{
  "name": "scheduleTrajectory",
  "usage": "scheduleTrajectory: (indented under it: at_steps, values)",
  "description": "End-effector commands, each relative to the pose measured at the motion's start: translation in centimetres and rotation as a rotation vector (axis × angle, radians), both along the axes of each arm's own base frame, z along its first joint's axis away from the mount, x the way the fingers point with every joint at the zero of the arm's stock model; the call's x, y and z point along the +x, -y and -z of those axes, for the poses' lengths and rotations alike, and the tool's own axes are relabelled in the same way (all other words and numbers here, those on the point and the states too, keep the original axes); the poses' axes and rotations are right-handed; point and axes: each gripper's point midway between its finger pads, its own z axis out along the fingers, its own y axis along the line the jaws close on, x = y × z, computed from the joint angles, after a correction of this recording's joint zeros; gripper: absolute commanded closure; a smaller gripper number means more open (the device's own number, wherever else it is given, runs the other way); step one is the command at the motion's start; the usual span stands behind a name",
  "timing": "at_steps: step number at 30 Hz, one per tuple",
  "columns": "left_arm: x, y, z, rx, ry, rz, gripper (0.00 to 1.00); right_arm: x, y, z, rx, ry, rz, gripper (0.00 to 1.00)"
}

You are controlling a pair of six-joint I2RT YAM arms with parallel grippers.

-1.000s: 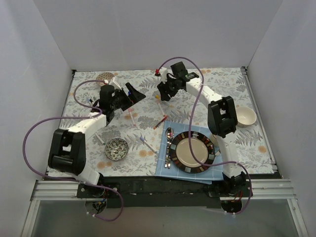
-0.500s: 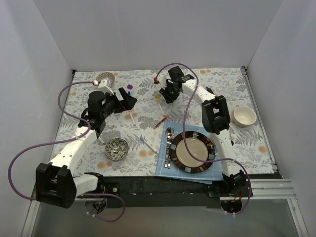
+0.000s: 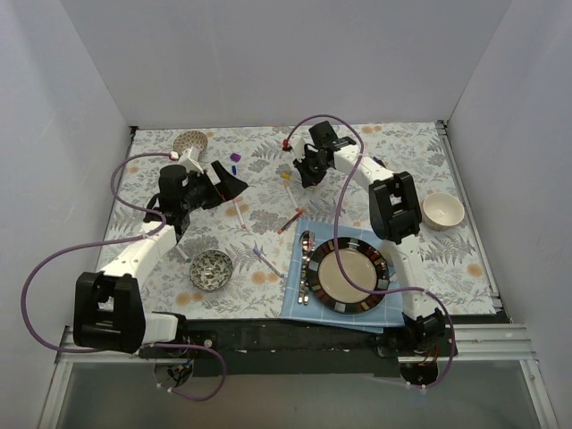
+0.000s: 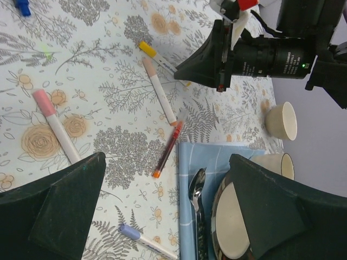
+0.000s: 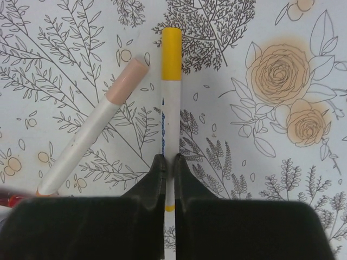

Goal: Open the pen caps

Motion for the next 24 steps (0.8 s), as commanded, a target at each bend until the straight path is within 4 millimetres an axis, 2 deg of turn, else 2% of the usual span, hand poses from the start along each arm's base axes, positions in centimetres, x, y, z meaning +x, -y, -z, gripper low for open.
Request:
scheduleTrajectory:
  at_steps: [1,4,5,11,18,24]
  values:
    - [-0.4,1.0,0.4,-0.073,-0.028,0.054,0.02,-1.4,0.4,-1.0,0.060,-0.053,0.024,0.99]
    - [-0.3,1.3,0.3,-0.115,-0.038,0.062,0.02,-1.2,0.1,-2.1,0.102,-0.051,0.030,0.99]
    - [-0.4,1.5,0.8,-0.129,-0.053,0.071,0.02,-1.2,0.1,-2.3,0.116,-0.059,0.041,0.99]
    - [0.4,2.4,0.7,-0.250,-0.084,0.078,0.02,-1.4,0.3,-2.7,0.179,-0.108,0.057,0.99]
    - [2.7,2.9,1.1,-0.341,-0.110,0.039,0.02,-1.9,0.5,-2.9,0.246,-0.172,0.066,0.99]
    - [5.0,4.9,2.5,-0.351,-0.163,0.040,0.02,-2.1,0.4,-3.8,0.292,-0.190,0.065,0.99]
